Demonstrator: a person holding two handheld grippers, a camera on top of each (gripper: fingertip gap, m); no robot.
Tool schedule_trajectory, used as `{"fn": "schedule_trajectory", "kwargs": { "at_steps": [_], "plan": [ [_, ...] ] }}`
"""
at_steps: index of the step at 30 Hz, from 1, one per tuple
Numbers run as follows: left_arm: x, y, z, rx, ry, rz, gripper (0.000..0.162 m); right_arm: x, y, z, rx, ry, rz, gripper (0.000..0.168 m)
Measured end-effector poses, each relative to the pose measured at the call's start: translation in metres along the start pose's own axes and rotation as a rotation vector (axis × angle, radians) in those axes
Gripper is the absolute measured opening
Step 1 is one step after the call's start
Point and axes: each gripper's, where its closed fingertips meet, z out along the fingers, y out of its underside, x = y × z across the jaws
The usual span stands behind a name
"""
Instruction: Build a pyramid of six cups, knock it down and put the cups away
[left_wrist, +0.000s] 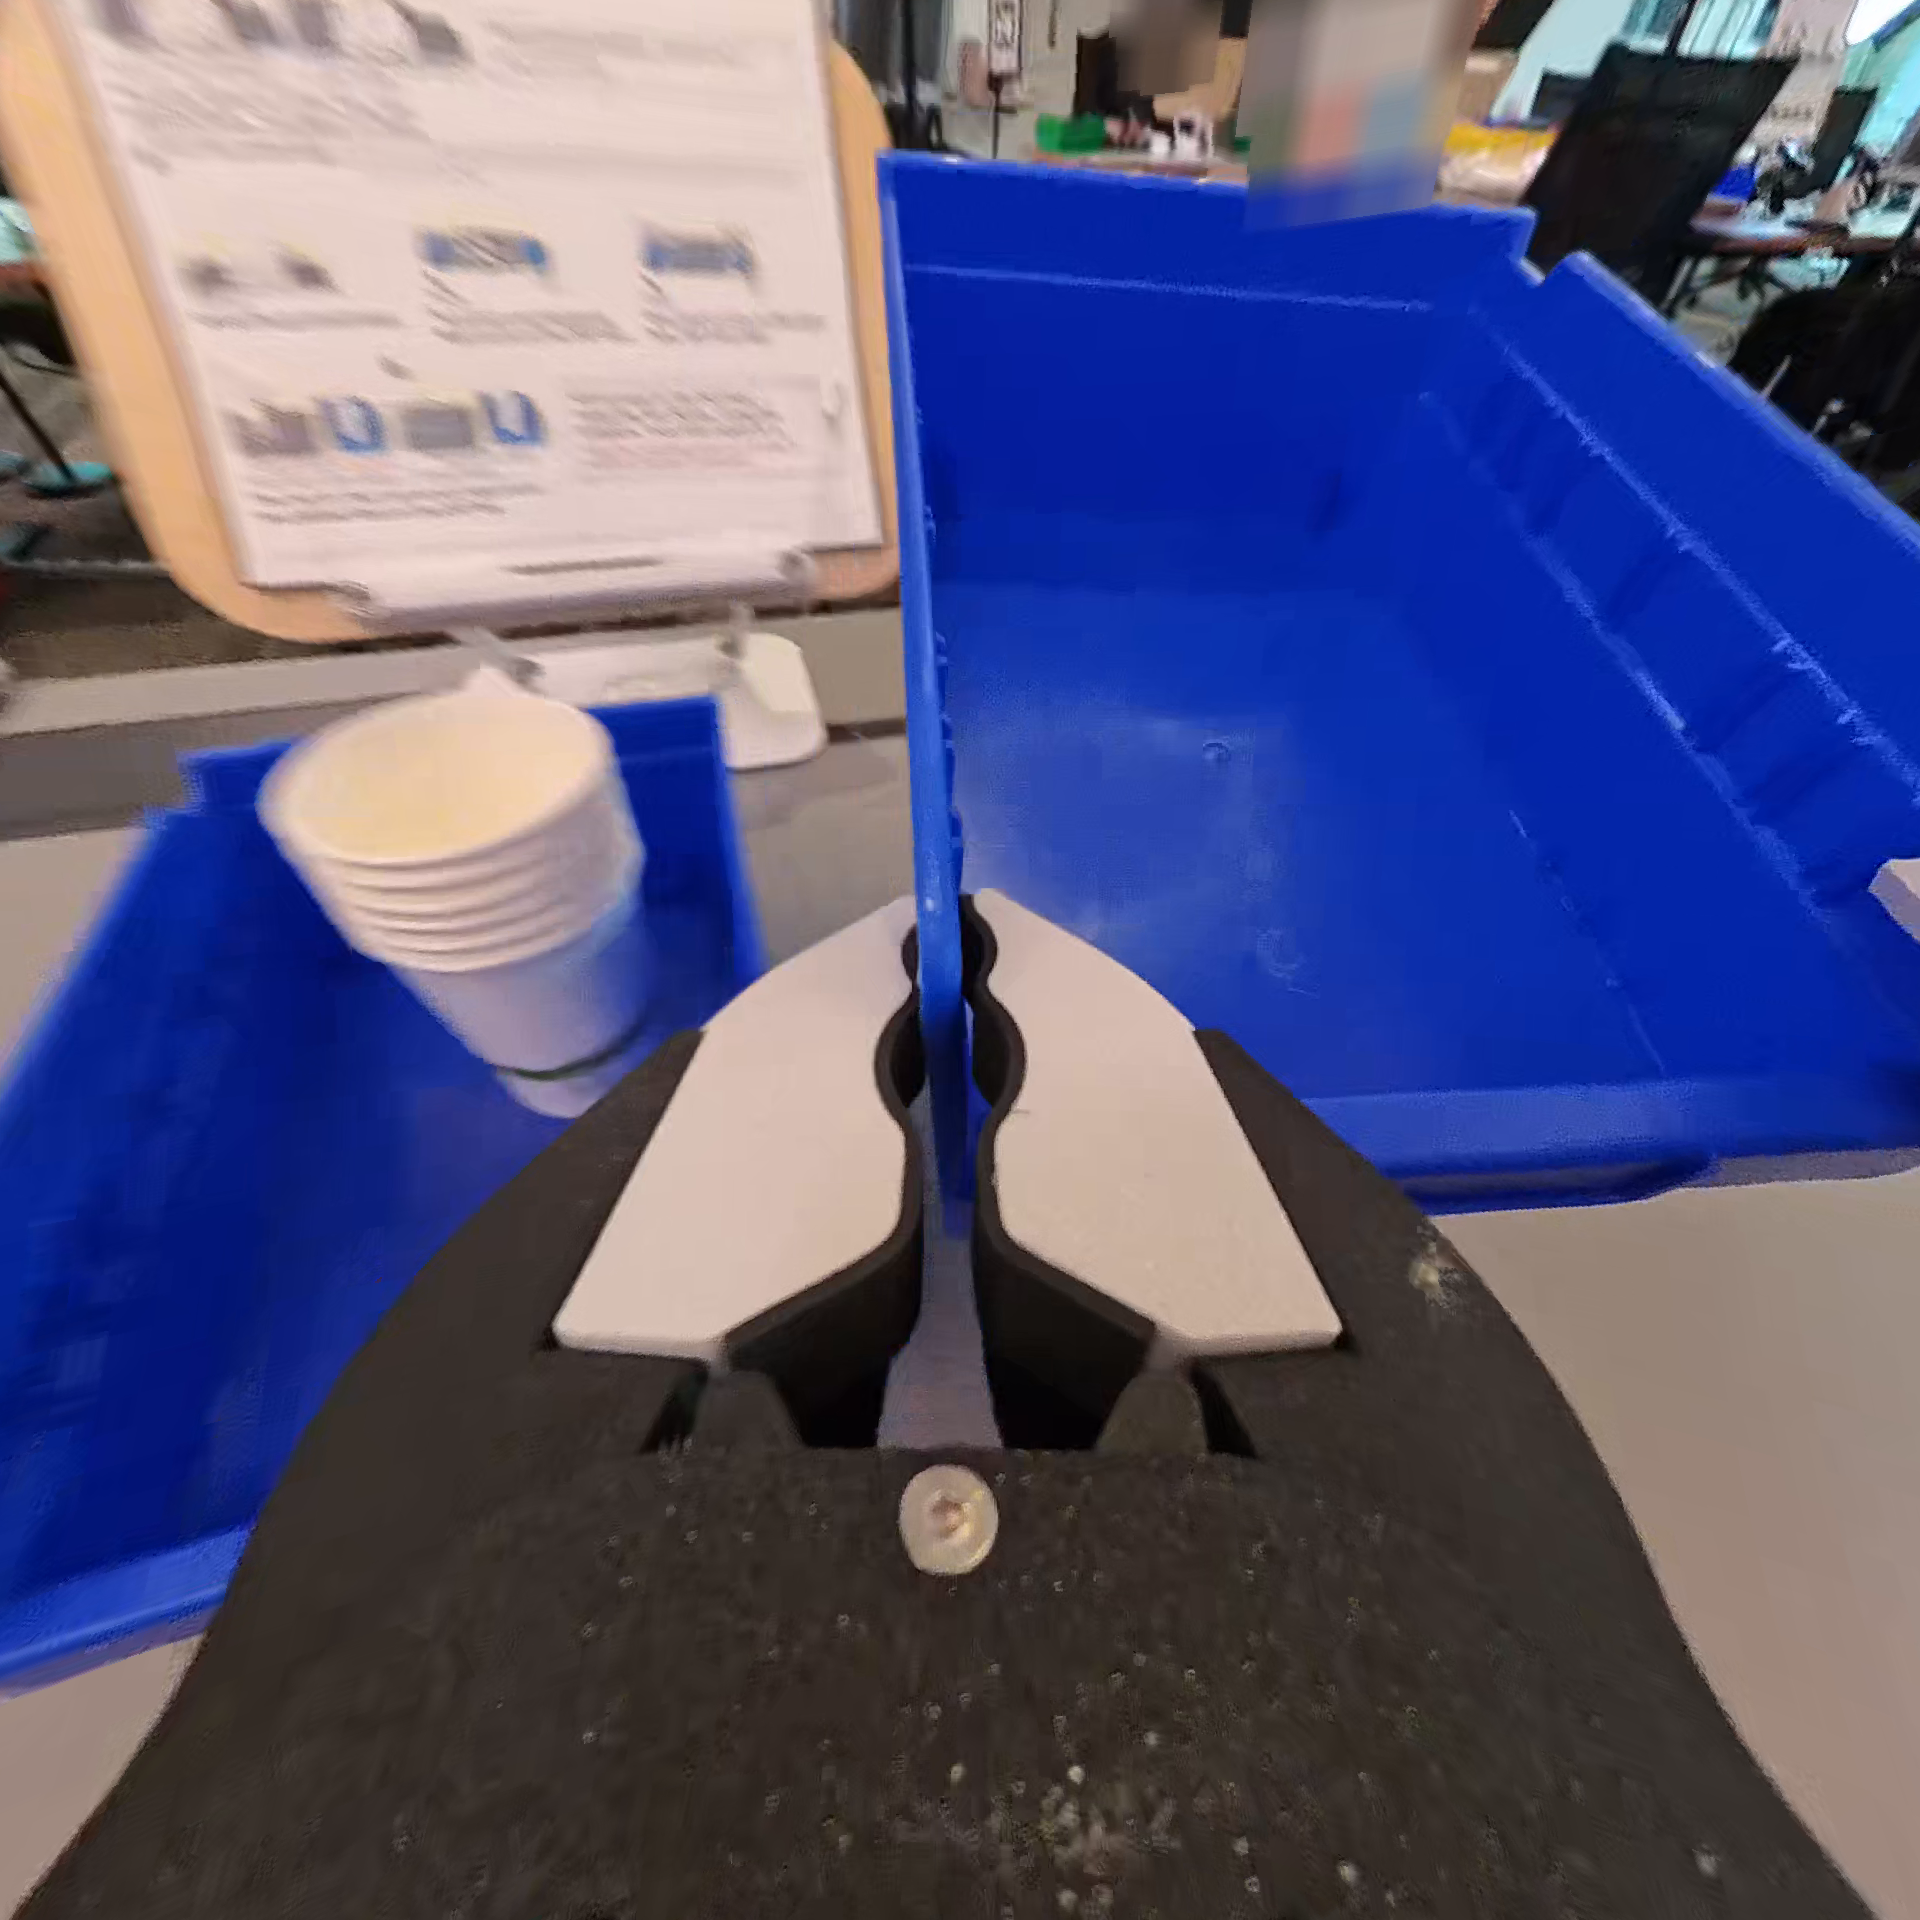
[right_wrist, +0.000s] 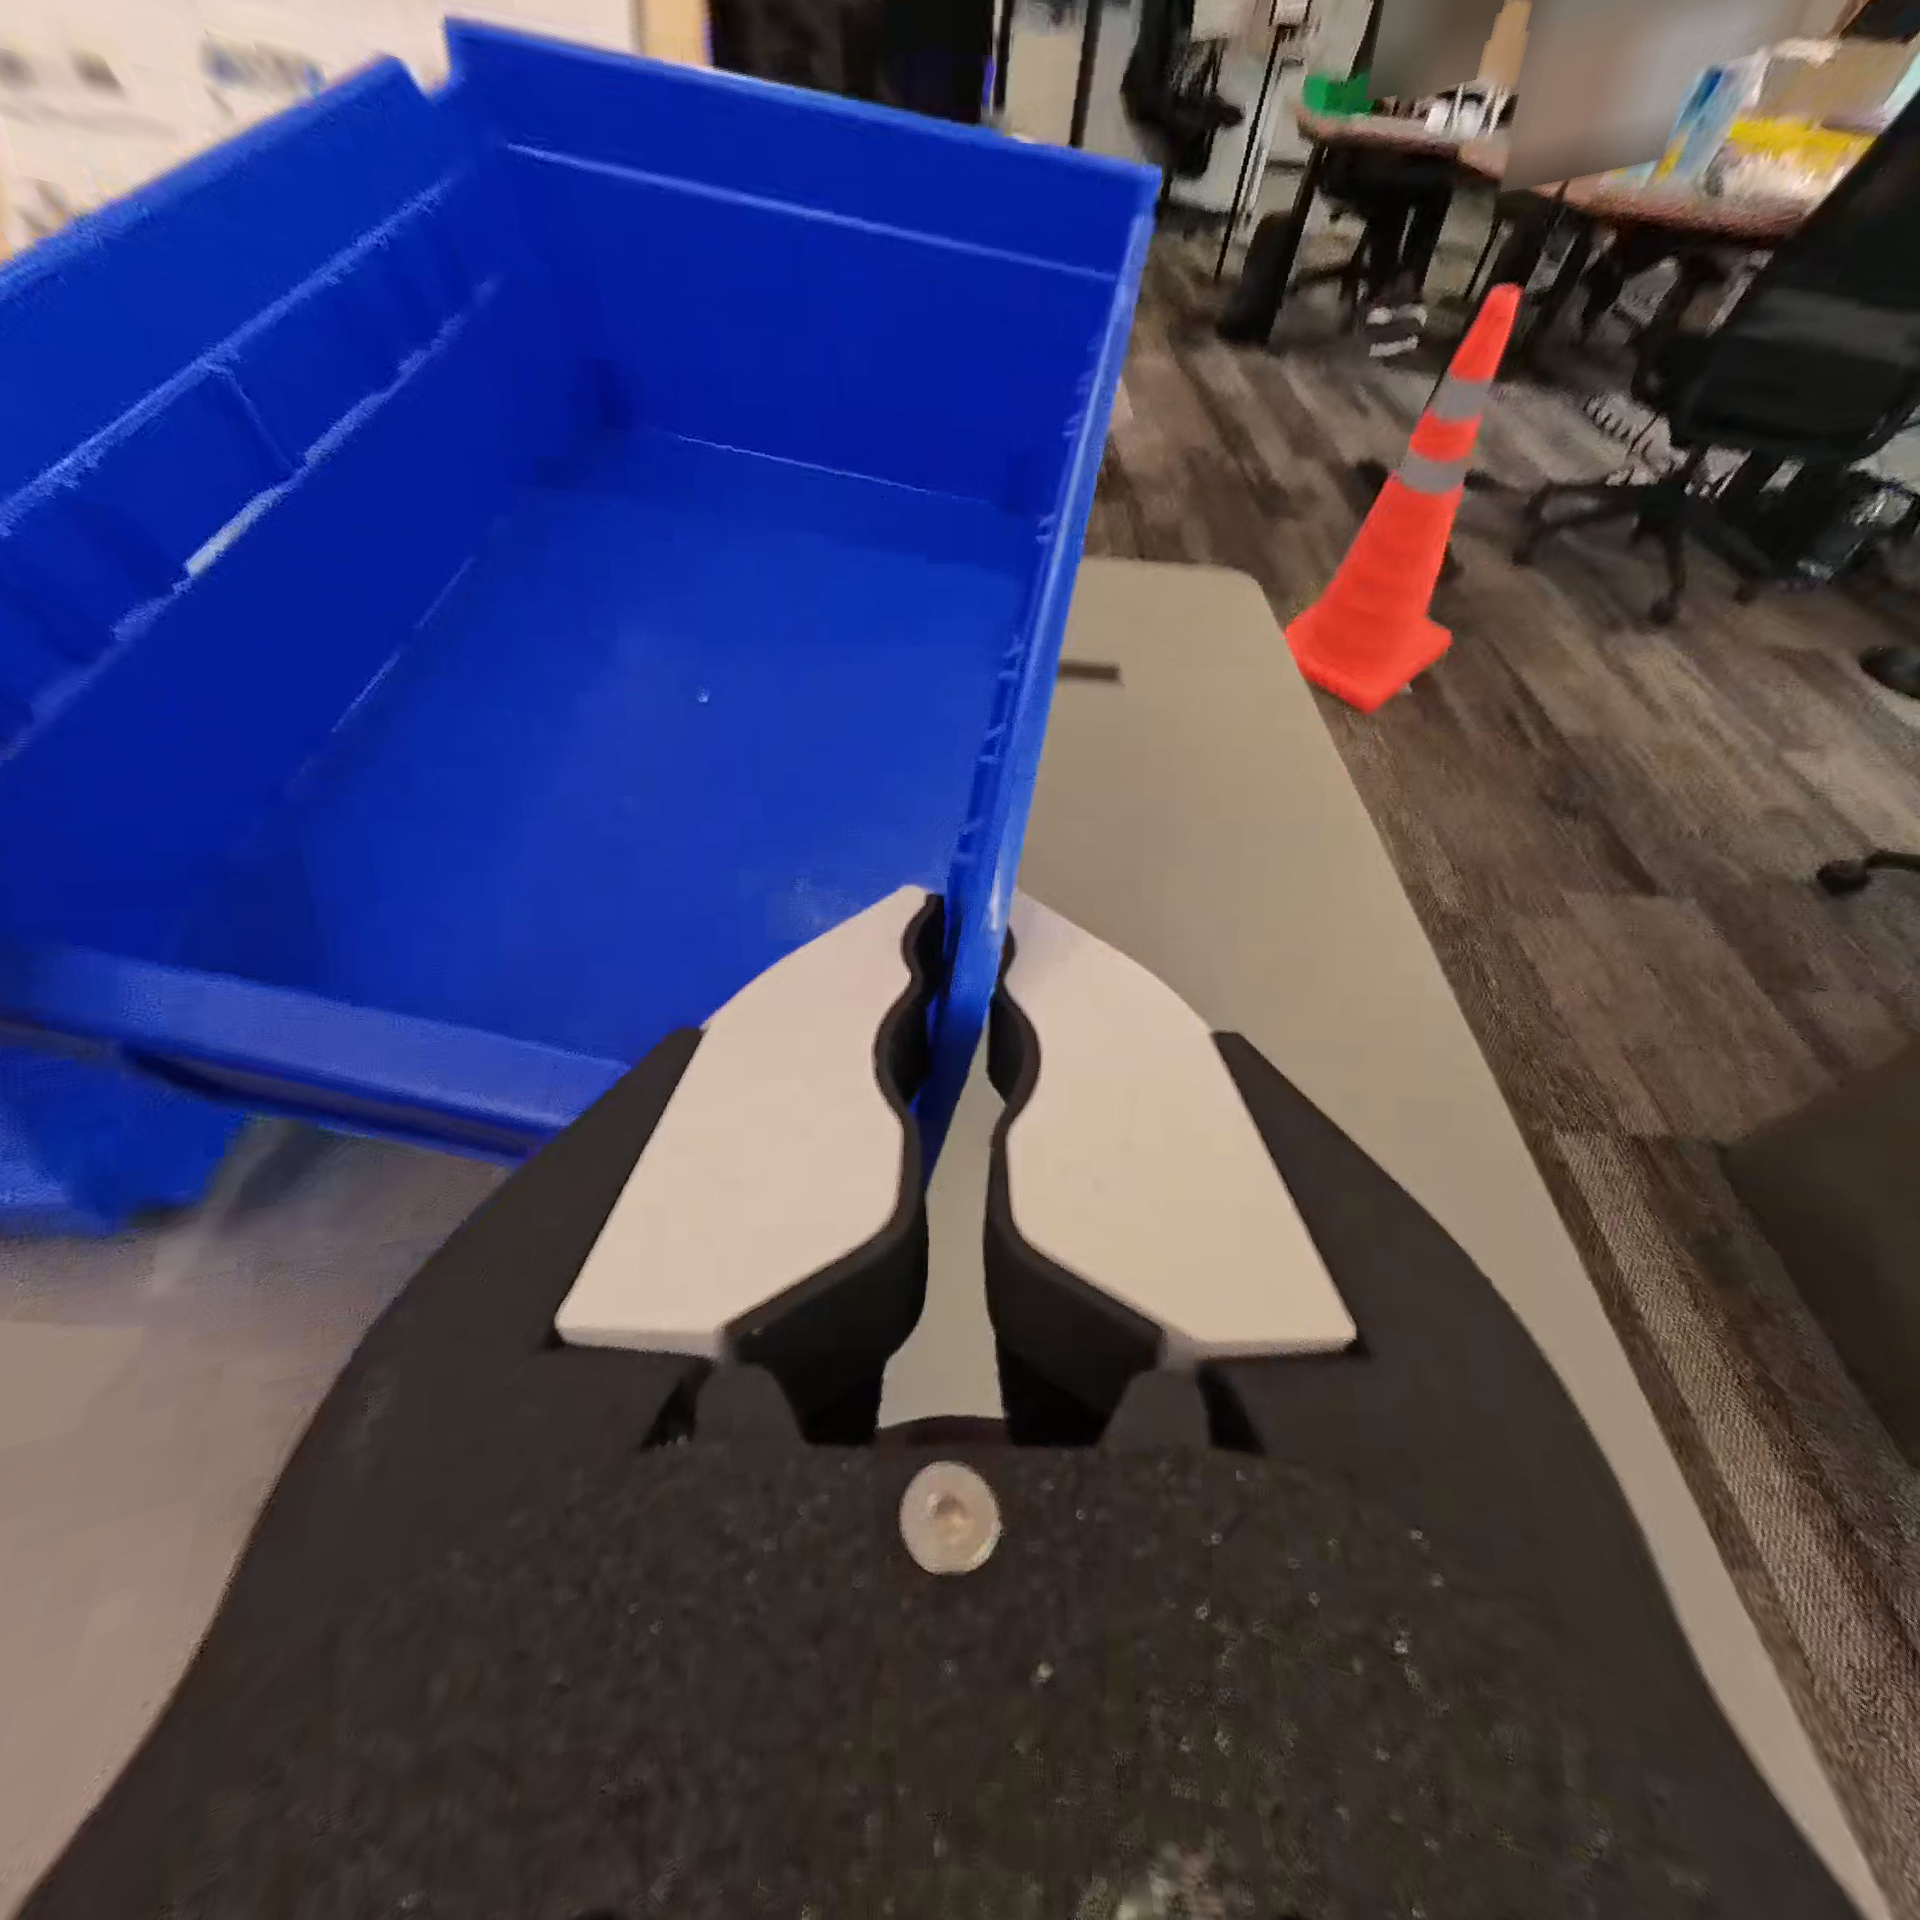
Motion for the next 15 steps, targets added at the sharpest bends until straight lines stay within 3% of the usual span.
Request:
{"fn": "schedule_trajectory", "kwargs": {
  "at_steps": [4, 10, 15],
  "plan": [
    [0.060, 0.053, 0.045, -0.085, 0.032, -0.002, 0.002, 0.057, 0.057, 0.024, -0.056, -0.002, 0.042, 0.005],
    [0.101, 0.103, 0.068, -0.182, 0.055, -0.010, 0.005, 0.096, 0.111, 0.055, -0.167, -0.068, 0.072, 0.005],
    [0.133, 0.131, 0.067, -0.239, 0.189, -0.066, 0.032, 0.114, 0.116, 0.066, -0.105, -0.097, 0.123, 0.004]
  ]
}}
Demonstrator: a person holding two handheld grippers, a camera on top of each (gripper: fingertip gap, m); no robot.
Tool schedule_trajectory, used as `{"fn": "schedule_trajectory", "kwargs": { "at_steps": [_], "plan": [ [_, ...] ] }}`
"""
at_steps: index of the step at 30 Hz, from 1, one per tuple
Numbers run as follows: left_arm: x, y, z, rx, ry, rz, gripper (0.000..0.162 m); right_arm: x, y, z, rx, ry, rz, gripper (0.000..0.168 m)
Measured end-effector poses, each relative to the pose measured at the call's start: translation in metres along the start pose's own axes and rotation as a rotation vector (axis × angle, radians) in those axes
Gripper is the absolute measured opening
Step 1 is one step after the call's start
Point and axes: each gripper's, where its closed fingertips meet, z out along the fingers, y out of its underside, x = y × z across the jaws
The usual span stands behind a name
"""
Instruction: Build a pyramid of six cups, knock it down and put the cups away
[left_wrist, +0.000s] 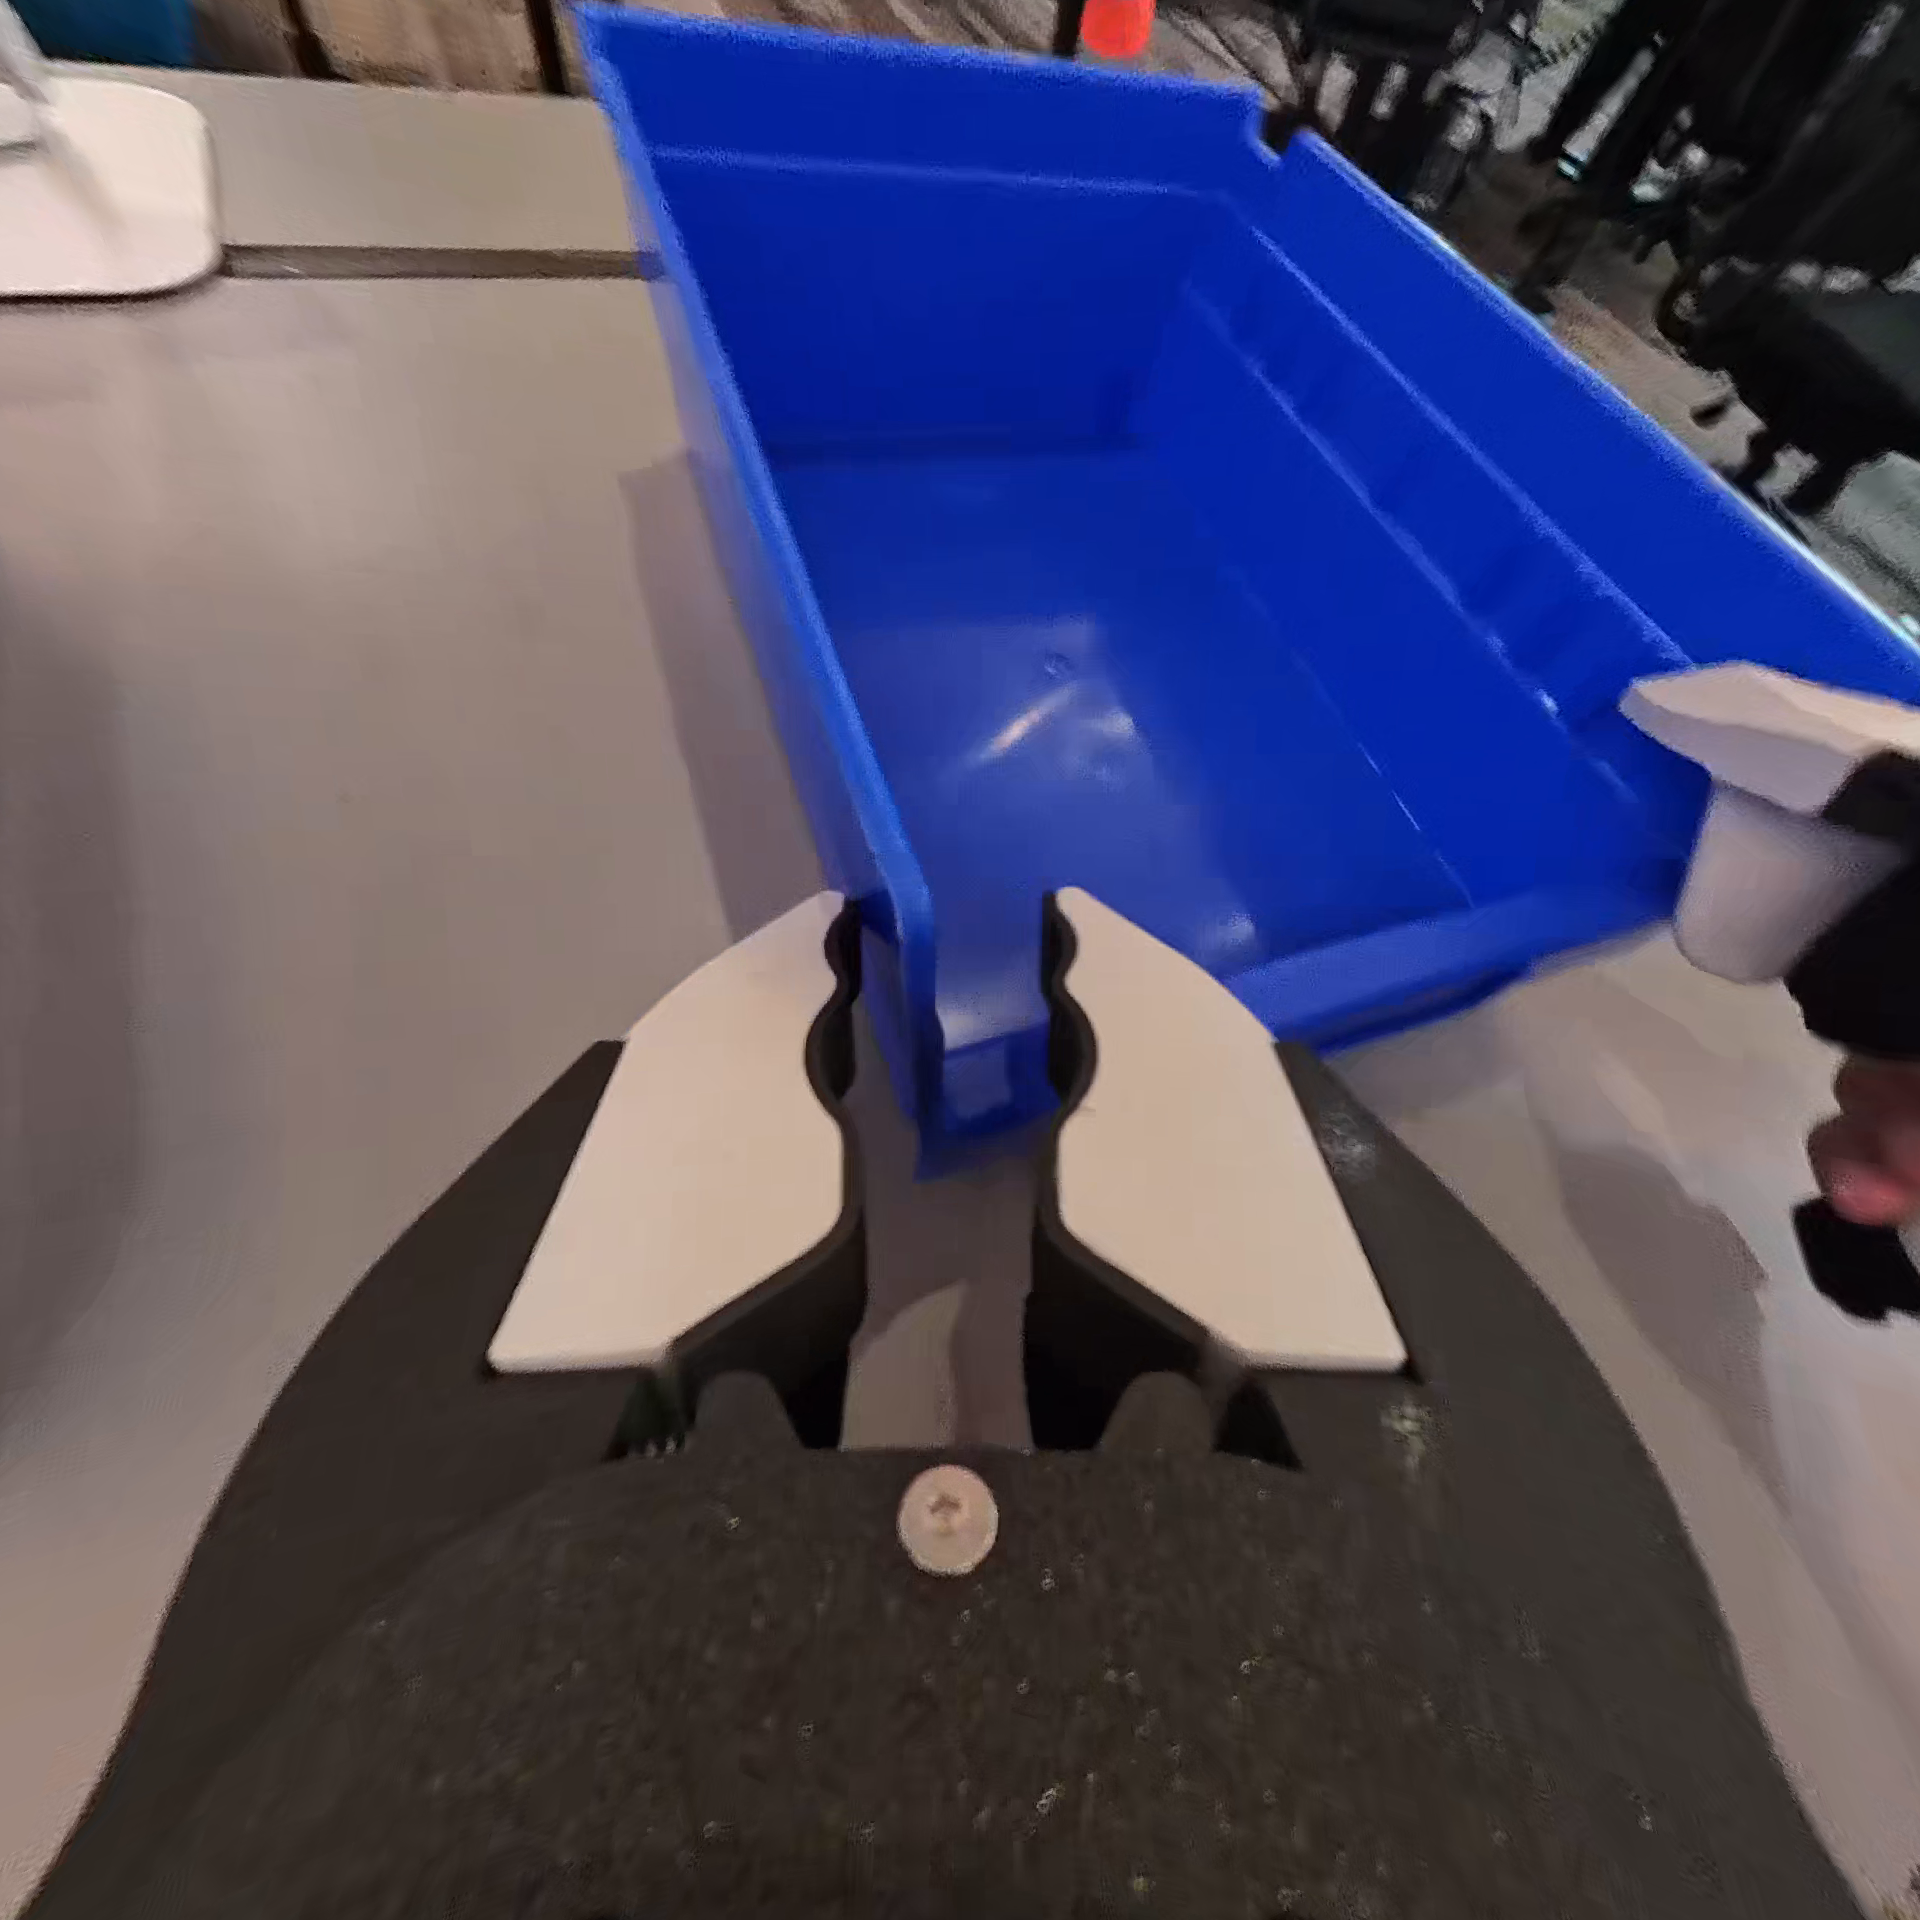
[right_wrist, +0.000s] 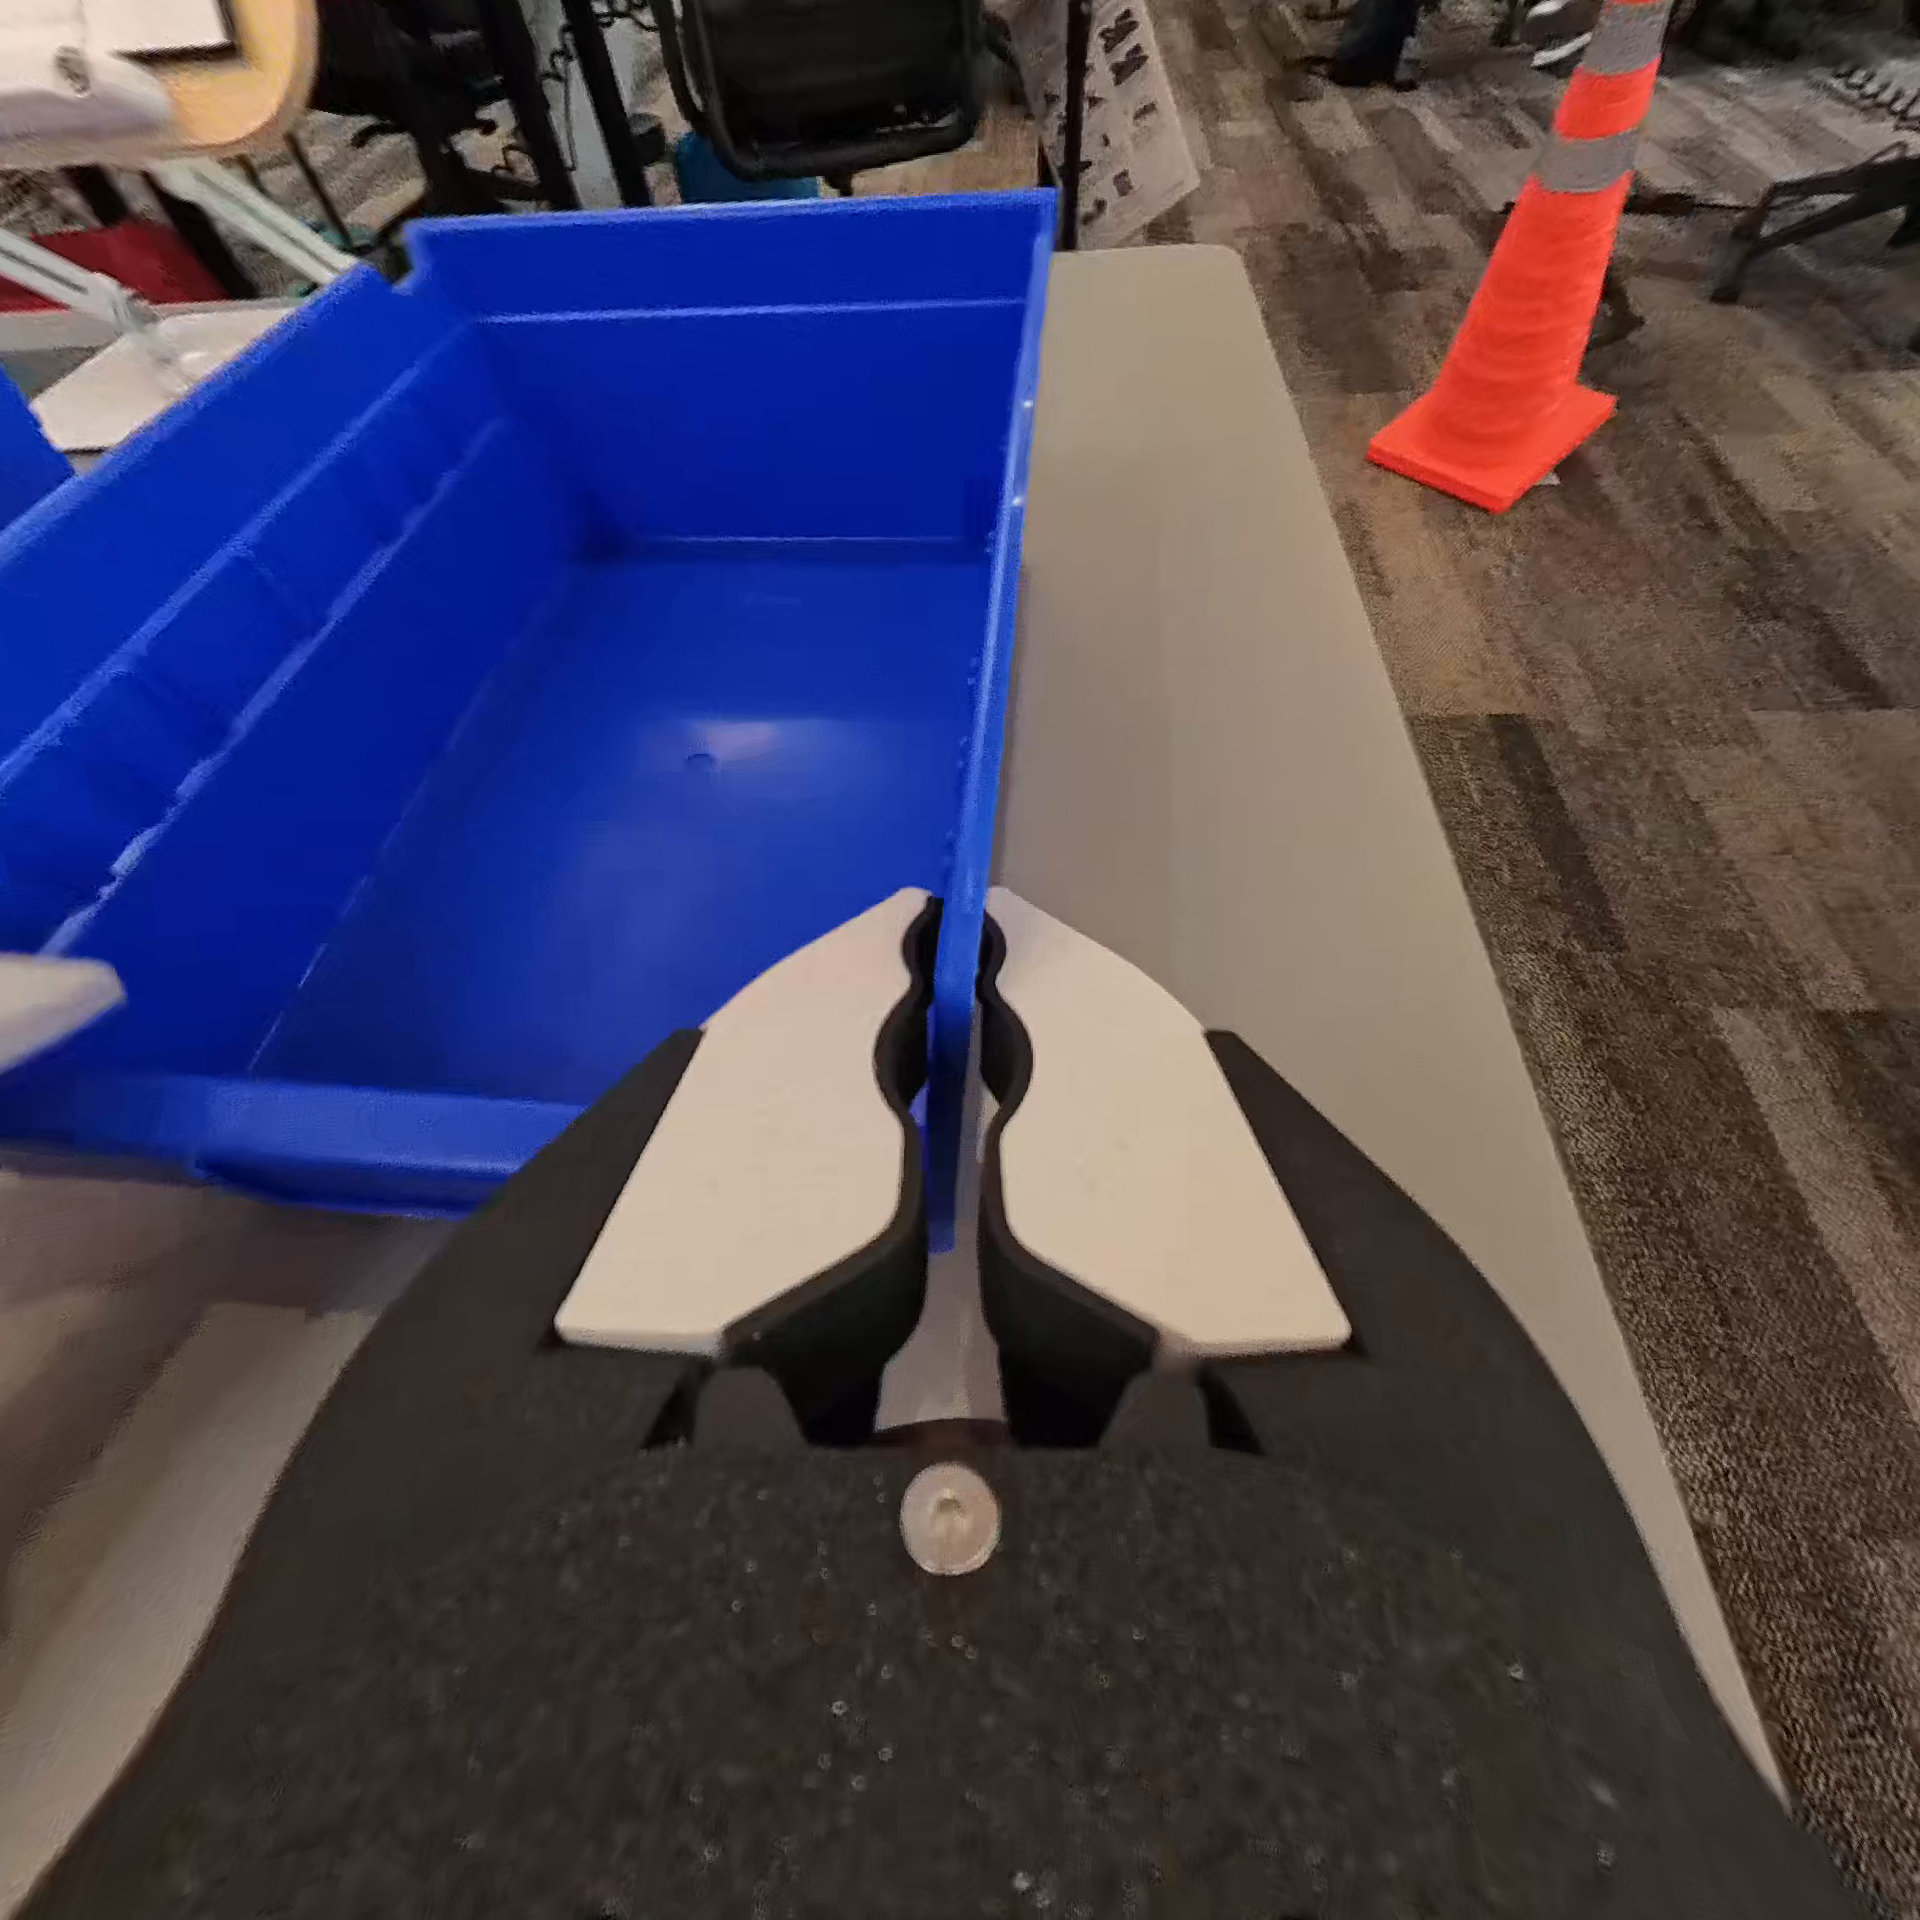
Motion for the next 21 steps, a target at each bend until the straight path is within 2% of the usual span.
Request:
{"fn": "schedule_trajectory", "kwargs": {
  "at_steps": [2, 4, 6, 8, 10, 12, 14, 16, 18, 21],
  "plan": [
    [0.013, 0.007, -0.002, -0.047, 0.068, 0.022, 0.044, 0.010, -0.003, -0.003, 0.014, 0.069, -0.008, 0.009],
    [0.026, 0.000, -0.022, -0.033, 0.192, -0.003, 0.069, 0.015, -0.018, -0.019, 0.061, 0.142, -0.073, 0.019],
    [0.031, -0.015, -0.066, 0.045, 0.304, 0.029, 0.066, 0.007, -0.048, -0.045, 0.165, 0.218, -0.133, 0.024],
    [0.014, -0.027, -0.115, 0.102, 0.362, 0.083, 0.068, -0.033, -0.079, -0.068, 0.293, 0.174, -0.197, 0.028],
    [-0.039, -0.037, -0.149, 0.133, 0.313, 0.108, 0.070, -0.096, -0.100, -0.080, 0.377, 0.062, -0.242, 0.032],
    [-0.123, -0.044, -0.170, 0.150, 0.156, 0.113, 0.069, -0.174, -0.100, -0.078, 0.384, -0.074, -0.219, 0.053],
    [-0.216, -0.046, -0.180, 0.141, -0.044, 0.103, 0.065, -0.261, -0.075, -0.065, 0.313, -0.256, -0.172, 0.068],
    [-0.297, -0.032, -0.189, 0.078, -0.228, 0.093, 0.068, -0.326, -0.036, -0.043, 0.196, -0.339, -0.138, 0.076],
    [-0.343, -0.016, -0.194, 0.077, -0.256, 0.004, 0.067, -0.368, -0.005, -0.020, 0.105, -0.353, -0.141, 0.078],
    [-0.356, 0.001, -0.176, -0.008, -0.169, -0.079, 0.069, -0.381, 0.015, 0.017, 0.012, -0.261, -0.073, 0.069]
  ]
}}
